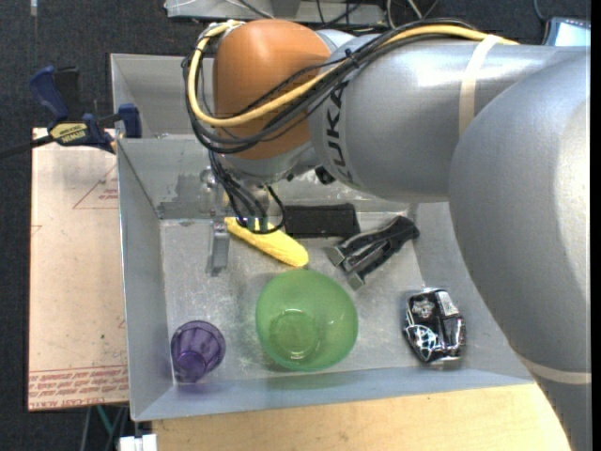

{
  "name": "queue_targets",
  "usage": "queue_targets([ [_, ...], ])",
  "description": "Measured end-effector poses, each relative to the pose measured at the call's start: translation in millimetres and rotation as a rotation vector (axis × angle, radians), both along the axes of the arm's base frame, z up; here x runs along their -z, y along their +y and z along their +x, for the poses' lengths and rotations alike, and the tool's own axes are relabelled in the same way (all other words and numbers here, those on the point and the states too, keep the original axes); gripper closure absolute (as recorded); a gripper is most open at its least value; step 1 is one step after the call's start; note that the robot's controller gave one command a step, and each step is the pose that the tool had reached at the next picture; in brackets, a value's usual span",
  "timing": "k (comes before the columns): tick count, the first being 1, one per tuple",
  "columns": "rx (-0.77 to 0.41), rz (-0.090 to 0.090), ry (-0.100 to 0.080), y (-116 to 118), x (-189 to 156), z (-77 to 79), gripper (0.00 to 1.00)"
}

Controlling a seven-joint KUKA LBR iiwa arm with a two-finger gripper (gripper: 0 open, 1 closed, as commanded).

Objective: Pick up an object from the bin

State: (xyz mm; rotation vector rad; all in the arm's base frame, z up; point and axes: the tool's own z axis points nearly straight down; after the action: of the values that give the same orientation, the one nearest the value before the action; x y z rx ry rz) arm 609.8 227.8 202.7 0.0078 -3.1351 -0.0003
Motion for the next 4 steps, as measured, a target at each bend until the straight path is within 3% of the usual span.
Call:
queue_targets([
  [1,0.005,0.001,-0.008,-1,-5,2.0,0.00],
  [2,-0.453,0.004,-0.008,-76,101,-63.2,0.00],
  [3,-0.360,0.005,-0.010,-98,60,-81.3,0.00],
  [4,-0.932,0.007,-0.001,-38,93,-113.0,0.00],
])
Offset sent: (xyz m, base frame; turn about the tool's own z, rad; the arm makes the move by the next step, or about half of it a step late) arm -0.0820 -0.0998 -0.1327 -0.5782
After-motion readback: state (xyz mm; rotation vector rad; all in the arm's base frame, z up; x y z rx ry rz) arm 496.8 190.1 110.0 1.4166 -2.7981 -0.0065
